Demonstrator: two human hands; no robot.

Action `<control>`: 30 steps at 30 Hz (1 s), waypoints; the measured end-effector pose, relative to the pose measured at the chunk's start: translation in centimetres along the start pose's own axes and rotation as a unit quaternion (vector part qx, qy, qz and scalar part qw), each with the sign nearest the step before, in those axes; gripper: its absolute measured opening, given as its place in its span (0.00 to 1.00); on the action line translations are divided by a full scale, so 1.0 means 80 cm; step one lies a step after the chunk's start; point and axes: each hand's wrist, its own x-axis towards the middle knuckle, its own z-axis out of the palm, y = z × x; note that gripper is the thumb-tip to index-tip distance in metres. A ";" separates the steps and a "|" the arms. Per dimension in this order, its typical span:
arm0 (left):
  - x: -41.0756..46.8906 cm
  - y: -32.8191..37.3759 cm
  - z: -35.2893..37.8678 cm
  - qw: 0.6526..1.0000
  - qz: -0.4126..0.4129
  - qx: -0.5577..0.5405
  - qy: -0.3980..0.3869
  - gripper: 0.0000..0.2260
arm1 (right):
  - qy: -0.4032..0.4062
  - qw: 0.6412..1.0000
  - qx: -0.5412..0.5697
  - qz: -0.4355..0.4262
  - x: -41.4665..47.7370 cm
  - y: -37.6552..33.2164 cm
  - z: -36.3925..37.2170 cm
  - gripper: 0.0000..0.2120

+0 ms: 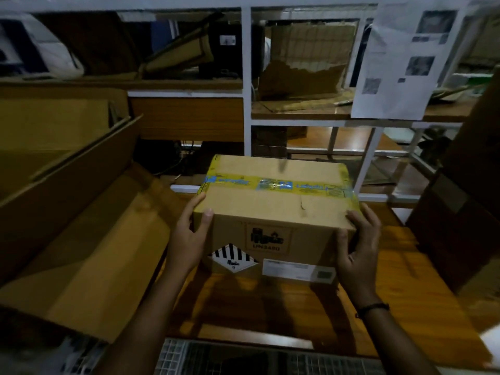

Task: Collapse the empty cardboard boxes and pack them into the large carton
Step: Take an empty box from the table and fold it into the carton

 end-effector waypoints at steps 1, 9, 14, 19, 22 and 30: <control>-0.007 -0.002 0.000 1.000 -0.008 0.005 -0.003 0.25 | 0.001 1.000 -0.005 0.012 -0.011 0.003 0.001 0.25; -0.045 -0.067 0.022 0.990 -0.122 0.047 -0.059 0.34 | -0.065 0.990 -0.098 0.072 -0.078 0.035 0.003 0.49; -0.040 -0.093 0.025 0.989 -0.120 0.022 -0.077 0.29 | -0.069 0.988 -0.090 0.100 -0.080 0.029 0.012 0.51; -0.020 -0.098 0.014 0.994 -0.096 0.020 -0.055 0.34 | -0.061 0.988 -0.114 0.088 -0.051 0.024 0.007 0.50; -0.007 -0.075 0.001 0.997 -0.065 -0.019 -0.046 0.34 | -0.051 0.987 -0.142 0.058 -0.028 0.011 0.001 0.38; 0.016 -0.001 -0.026 0.998 0.011 -0.046 0.049 0.19 | -0.030 0.993 -0.112 0.001 0.026 -0.019 -0.007 0.18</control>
